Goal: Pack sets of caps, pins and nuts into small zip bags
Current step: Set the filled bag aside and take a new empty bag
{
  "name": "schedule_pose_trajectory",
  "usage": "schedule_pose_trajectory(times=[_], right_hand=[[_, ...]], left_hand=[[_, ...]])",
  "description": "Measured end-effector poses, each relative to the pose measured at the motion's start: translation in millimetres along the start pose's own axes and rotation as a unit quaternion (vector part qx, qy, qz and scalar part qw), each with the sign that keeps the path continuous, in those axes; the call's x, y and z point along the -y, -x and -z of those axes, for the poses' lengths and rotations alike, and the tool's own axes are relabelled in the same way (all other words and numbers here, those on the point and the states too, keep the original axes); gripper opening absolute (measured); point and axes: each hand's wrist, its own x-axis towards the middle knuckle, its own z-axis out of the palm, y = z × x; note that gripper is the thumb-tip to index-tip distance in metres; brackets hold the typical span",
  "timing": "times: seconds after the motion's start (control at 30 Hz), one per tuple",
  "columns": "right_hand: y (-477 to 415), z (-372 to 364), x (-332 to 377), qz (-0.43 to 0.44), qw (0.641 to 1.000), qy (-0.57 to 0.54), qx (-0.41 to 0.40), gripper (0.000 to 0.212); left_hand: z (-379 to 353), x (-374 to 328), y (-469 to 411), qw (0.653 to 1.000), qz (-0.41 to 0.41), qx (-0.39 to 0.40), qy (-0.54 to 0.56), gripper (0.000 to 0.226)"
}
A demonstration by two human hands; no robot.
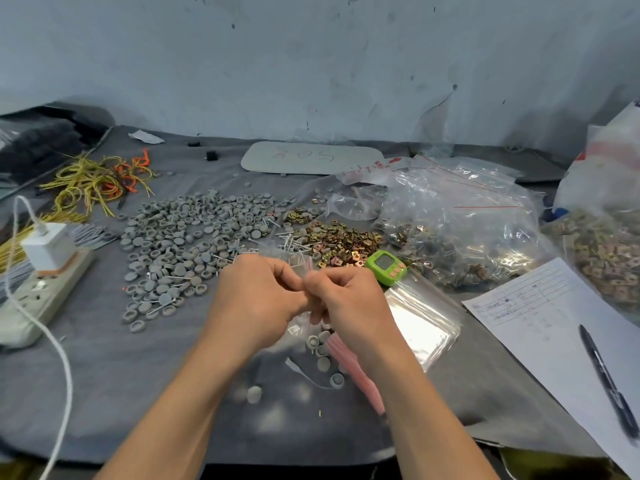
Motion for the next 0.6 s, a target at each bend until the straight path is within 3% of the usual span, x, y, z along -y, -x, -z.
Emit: schedule_pose_trajectory(times=[0.33,0.6], right_hand=[[3.4,0.2,9.1,-0.021,1.0,0.004,0.008,0.029],[3.5,4.3,5.7,-0.046,0.998,-0.003,0.033,0.036]], left_hand=[[11.2,9.4,-2.8,0.972,-0.003,0.149,0.179,0.019],[3.8,13.9,-1.8,0.958,0.064,0.156,0.234,0.013]])
